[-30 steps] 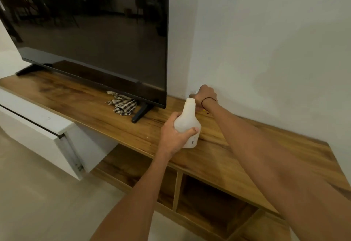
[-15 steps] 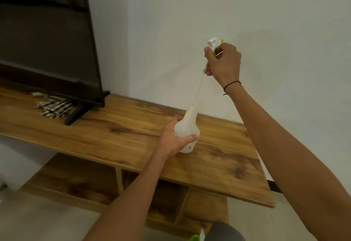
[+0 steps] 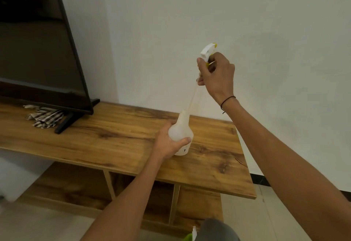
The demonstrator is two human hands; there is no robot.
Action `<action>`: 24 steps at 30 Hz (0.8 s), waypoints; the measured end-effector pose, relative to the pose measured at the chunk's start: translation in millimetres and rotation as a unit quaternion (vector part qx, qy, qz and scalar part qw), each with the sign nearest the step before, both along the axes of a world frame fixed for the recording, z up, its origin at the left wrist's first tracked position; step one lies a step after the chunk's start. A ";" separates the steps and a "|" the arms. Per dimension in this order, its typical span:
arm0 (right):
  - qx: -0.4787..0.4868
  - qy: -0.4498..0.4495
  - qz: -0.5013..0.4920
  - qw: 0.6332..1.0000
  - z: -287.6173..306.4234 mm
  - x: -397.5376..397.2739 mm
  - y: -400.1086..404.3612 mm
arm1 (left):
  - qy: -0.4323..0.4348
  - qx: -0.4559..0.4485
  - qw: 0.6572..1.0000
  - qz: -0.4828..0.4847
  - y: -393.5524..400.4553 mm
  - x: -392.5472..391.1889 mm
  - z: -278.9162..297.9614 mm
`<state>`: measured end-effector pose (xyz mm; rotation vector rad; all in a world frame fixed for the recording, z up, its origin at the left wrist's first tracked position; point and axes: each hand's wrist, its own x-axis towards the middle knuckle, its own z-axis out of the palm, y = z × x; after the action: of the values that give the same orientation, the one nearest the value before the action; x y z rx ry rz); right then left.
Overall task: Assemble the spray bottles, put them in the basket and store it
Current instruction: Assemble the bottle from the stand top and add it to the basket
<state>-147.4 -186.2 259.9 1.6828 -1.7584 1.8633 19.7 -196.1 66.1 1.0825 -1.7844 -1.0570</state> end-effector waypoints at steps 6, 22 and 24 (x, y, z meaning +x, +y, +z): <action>-0.009 -0.021 0.007 1.000 -7.6 -4.1 14.8 | -0.018 -0.029 0.999 -0.019 12.5 4.2 -1.0; 0.089 -0.180 0.147 0.968 -103.8 38.9 73.5 | 0.037 -0.017 0.995 -0.088 53.4 52.7 -9.5; 0.088 -0.196 0.166 0.963 -109.3 43.4 77.7 | 0.046 -0.015 0.994 -0.099 57.5 58.5 -8.4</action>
<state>-104.0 -108.6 150.6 1.8723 -1.9254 2.3888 78.3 -138.6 57.8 0.8393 -1.8551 -1.1740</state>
